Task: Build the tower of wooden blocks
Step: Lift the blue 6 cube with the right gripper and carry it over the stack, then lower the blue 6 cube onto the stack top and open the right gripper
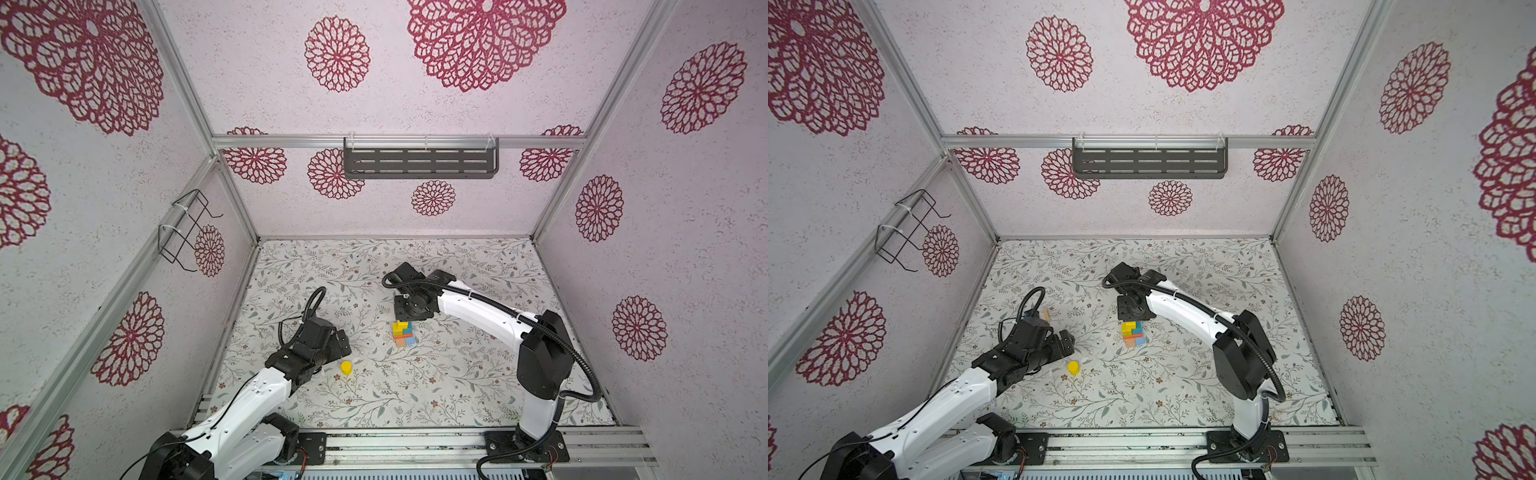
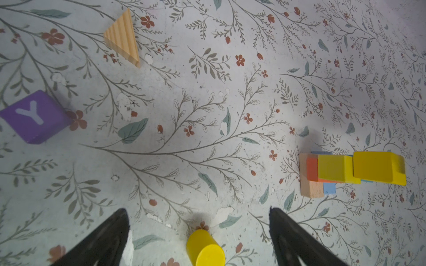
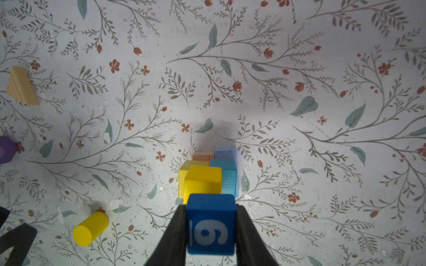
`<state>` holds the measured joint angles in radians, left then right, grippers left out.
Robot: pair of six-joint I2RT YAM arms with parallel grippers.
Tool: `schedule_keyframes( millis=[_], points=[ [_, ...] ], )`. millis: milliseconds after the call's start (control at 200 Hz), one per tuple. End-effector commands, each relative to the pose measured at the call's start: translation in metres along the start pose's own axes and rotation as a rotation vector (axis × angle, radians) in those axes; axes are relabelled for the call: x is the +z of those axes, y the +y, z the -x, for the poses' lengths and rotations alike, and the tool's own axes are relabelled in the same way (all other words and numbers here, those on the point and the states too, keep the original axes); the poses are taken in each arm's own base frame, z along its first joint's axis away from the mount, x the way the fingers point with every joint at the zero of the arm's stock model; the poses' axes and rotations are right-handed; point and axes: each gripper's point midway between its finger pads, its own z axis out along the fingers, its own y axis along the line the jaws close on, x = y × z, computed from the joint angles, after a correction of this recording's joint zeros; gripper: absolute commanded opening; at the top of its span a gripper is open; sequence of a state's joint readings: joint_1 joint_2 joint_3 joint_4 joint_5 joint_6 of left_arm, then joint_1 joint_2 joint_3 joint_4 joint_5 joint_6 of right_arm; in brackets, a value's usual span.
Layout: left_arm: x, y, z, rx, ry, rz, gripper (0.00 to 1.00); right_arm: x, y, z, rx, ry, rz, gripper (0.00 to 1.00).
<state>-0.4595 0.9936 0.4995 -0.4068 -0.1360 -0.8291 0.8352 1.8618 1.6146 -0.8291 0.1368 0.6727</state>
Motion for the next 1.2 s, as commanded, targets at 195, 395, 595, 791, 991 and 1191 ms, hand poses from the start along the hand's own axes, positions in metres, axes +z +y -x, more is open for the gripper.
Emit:
schedule_keyframes(
  millis=[195,395,595,791,991,1191],
  points=[
    [0.006,0.002,0.000,0.003,0.002,-0.005,0.97,-0.005,0.009,-0.001,-0.031,0.014,0.001,0.32],
    [0.007,0.003,0.000,0.002,0.007,-0.010,0.97,-0.004,0.012,-0.003,-0.033,0.018,0.001,0.32],
    [0.008,0.005,-0.002,-0.002,0.010,-0.012,0.97,0.000,0.015,-0.005,-0.039,0.029,-0.006,0.32],
    [0.008,0.006,-0.001,-0.006,0.008,-0.016,0.97,0.002,0.014,-0.004,-0.043,0.031,-0.018,0.32],
    [0.008,0.006,-0.001,-0.010,0.010,-0.018,0.97,0.001,0.010,-0.003,-0.042,0.019,-0.038,0.32],
    [0.009,0.005,-0.002,-0.010,0.014,-0.020,0.97,-0.002,0.009,0.000,-0.040,0.009,-0.043,0.33]
  ],
)
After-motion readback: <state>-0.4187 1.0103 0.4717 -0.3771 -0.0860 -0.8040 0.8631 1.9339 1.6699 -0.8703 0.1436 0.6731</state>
